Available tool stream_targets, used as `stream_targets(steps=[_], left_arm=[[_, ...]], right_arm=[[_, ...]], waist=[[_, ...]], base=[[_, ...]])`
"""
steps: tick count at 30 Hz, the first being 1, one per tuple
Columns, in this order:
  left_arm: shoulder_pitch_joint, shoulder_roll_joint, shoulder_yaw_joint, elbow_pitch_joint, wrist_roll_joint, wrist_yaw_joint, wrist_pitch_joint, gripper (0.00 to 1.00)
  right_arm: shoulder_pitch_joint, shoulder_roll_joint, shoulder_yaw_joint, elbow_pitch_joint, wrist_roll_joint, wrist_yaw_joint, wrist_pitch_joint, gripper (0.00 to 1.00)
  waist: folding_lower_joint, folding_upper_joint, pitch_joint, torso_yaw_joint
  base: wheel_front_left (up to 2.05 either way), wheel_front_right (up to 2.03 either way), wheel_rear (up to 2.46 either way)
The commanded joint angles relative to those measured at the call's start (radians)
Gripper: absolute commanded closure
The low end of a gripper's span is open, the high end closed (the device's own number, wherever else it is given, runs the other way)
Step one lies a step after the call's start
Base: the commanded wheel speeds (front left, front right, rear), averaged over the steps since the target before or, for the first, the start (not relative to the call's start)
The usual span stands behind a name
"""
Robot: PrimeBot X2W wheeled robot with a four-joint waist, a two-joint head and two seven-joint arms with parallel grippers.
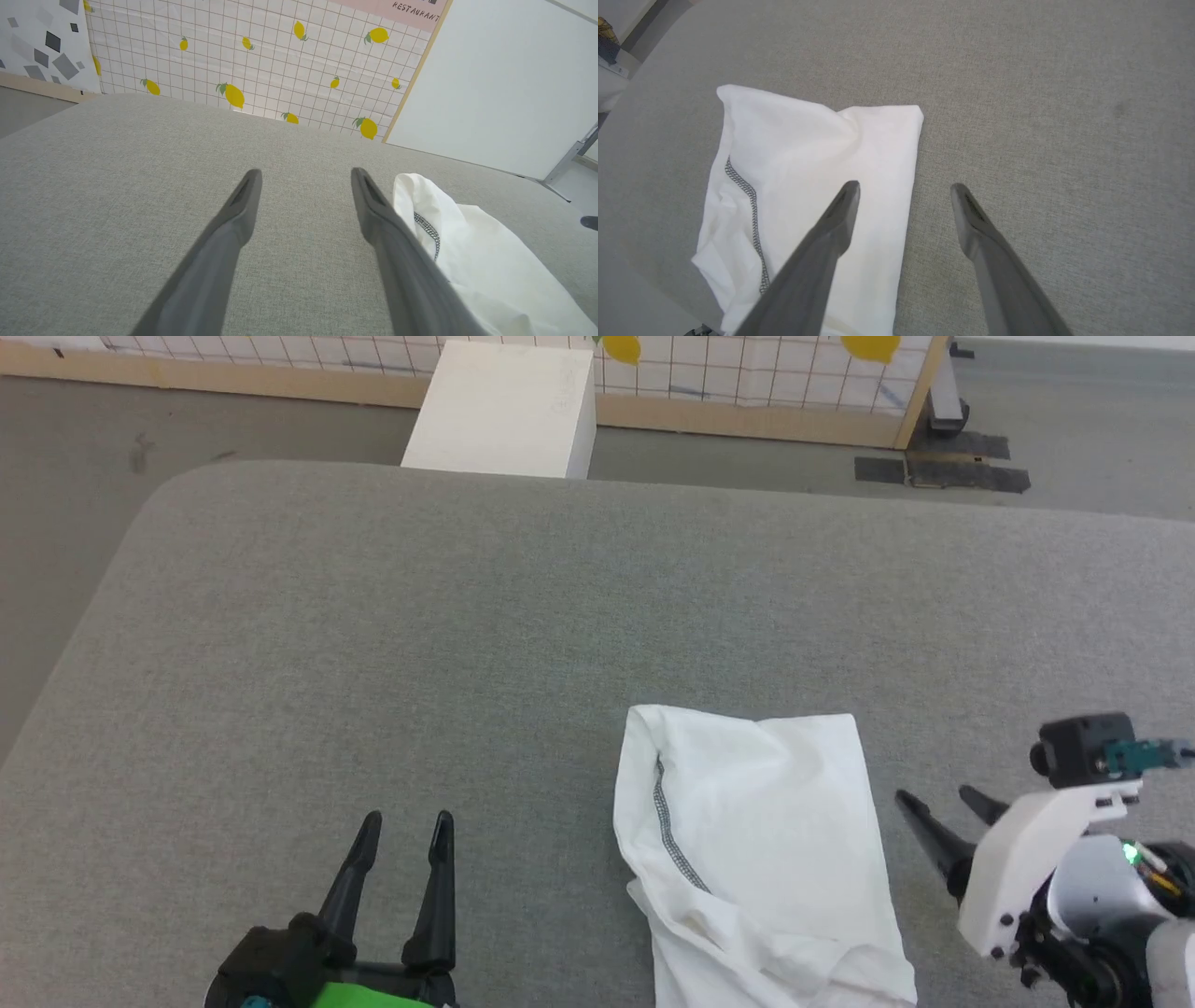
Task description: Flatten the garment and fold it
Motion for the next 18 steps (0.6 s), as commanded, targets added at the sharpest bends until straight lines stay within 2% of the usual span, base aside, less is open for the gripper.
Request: stream_targets(steps=[1, 7, 17, 18], left_arm=[[-0.003, 0.004, -0.002, -0.003, 0.016, -0.006, -0.004, 0.0], [-0.029, 0.011, -0.021, 0.0, 0.021, -0.014, -0.003, 0.0], [-0.047, 0.027, -0.035, 0.01, 0.017, -0.022, 0.003, 0.0], [-0.047, 0.028, -0.036, 0.011, 0.016, -0.022, 0.003, 0.0]], right_arm=[[0.018, 0.018, -0.006, -0.001, -0.009, -0.001, -0.004, 0.0], [0.036, 0.063, -0.036, 0.082, -0.011, -0.001, -0.038, 0.0], [-0.003, 0.074, -0.044, 0.276, 0.006, -0.001, -0.093, 0.0], [-0.007, 0.074, -0.042, 0.294, 0.011, -0.001, -0.096, 0.19]], waist=[[0.0, -0.0001, 0.013, -0.004], [0.0, -0.0001, 0.039, 0.018], [0.0, -0.0001, 0.057, 0.078], [0.0, -0.0001, 0.056, 0.08]], base=[[0.0, 0.0, 0.0], [0.0, 0.0, 0.0], [0.0, 0.0, 0.0], [0.0, 0.0, 0.0]])
